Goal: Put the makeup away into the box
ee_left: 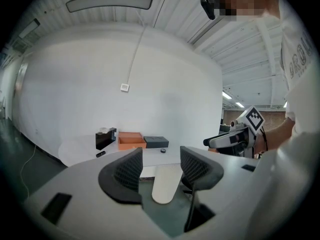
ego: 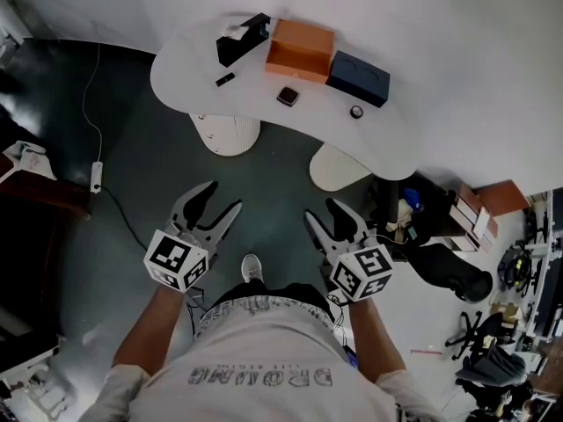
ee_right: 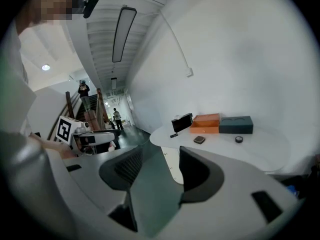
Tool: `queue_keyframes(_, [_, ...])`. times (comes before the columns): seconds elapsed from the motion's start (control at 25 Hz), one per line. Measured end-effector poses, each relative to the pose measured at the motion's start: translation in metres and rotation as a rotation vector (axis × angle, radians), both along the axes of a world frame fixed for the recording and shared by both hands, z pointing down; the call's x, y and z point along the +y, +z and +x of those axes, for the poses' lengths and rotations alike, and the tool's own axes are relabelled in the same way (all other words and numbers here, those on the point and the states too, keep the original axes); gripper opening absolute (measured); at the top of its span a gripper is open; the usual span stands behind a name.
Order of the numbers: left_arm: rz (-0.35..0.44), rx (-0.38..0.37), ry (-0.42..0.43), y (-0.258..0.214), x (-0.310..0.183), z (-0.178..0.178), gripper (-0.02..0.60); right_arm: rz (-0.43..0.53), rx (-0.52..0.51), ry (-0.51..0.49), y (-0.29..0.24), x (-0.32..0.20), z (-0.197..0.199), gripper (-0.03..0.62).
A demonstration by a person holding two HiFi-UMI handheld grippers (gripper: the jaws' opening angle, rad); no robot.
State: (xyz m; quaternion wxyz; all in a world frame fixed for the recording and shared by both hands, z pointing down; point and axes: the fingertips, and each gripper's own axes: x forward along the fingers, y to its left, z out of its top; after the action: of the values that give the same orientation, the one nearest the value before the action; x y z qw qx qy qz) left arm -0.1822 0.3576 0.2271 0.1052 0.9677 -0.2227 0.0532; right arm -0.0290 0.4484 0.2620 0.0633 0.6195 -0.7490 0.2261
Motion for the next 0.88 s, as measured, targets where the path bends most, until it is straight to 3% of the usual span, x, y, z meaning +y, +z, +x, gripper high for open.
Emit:
queue_keyframes(0.56, [0.008, 0.019, -0.010, -0.004, -0.062, 0.002, 0.252, 0.015, 0.012, -0.001, -0.006, -0.067, 0.005, 0.242])
queue_keyframes(0.88, [0.014, 0.019, -0.015, -0.002, -0.099, 0.029, 0.252, 0.016, 0.002, -0.014, 0.002, -0.106, 0.028, 0.242])
